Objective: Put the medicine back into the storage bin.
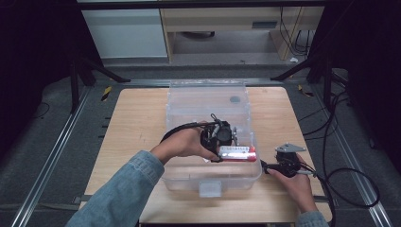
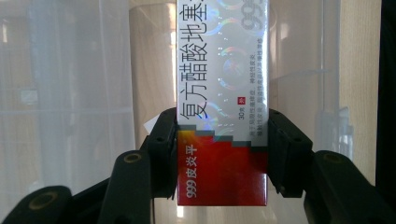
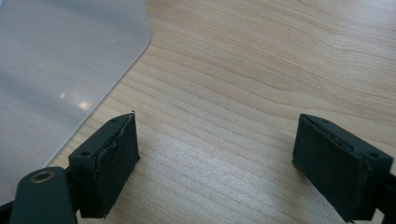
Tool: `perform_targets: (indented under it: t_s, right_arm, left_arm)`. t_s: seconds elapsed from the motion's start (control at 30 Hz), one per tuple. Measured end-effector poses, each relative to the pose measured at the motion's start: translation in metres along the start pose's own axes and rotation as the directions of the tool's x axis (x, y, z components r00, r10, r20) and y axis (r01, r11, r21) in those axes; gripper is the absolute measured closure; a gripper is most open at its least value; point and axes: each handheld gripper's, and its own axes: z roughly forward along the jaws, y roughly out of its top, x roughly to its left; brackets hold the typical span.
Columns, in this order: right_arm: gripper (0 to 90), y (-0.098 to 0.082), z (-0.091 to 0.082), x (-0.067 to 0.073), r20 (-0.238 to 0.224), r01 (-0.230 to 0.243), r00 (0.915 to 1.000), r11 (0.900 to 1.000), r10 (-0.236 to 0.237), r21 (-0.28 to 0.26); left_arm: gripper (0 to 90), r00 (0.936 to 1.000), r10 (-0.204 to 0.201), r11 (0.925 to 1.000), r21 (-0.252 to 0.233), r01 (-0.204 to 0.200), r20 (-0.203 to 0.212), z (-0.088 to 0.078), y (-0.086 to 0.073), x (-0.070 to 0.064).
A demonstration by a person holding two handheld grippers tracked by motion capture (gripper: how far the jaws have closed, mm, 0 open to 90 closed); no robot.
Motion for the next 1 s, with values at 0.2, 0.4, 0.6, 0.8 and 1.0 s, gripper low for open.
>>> perform_targets:
  t_s: [0.2, 0.4, 0.6, 0.8, 1.0]
  right_arm:
    - [14.5, 0.0, 0.0, 0.0, 0.0, 0.001, 1.0, 1.0, -0.001, 0.0]
    - [14.5, 0.0, 0.0, 0.0, 0.0, 0.0, 1.0, 1.0, 0.0, 0.001]
    - [14.5, 0.0, 0.0, 0.0, -0.001, 0.002, 1.0, 1.0, -0.002, 0.001]
    - [14.5, 0.0, 0.0, 0.0, -0.001, 0.003, 1.0, 1.0, -0.003, 0.001]
    - [14.5, 0.0, 0.0, 0.0, -0.002, 0.003, 1.0, 1.0, -0.003, 0.001]
  left_arm:
    - [51.0, 1.0, -0.005, 1.0, -0.005, 0.005, 0.005, 0.01, -0.001, 0.0]
    - [51.0, 0.9999, -0.013, 0.9998, -0.013, 0.013, 0.011, 0.018, -0.001, -0.002]
    - [51.0, 0.9995, -0.031, 0.9995, -0.004, 0.031, 0.005, 0.025, -0.005, -0.001]
    - [51.0, 0.9992, -0.038, 0.9992, -0.011, 0.038, 0.012, 0.028, -0.005, -0.003]
    - [51.0, 0.9993, -0.032, 0.9994, -0.014, 0.032, 0.018, 0.035, -0.003, -0.005]
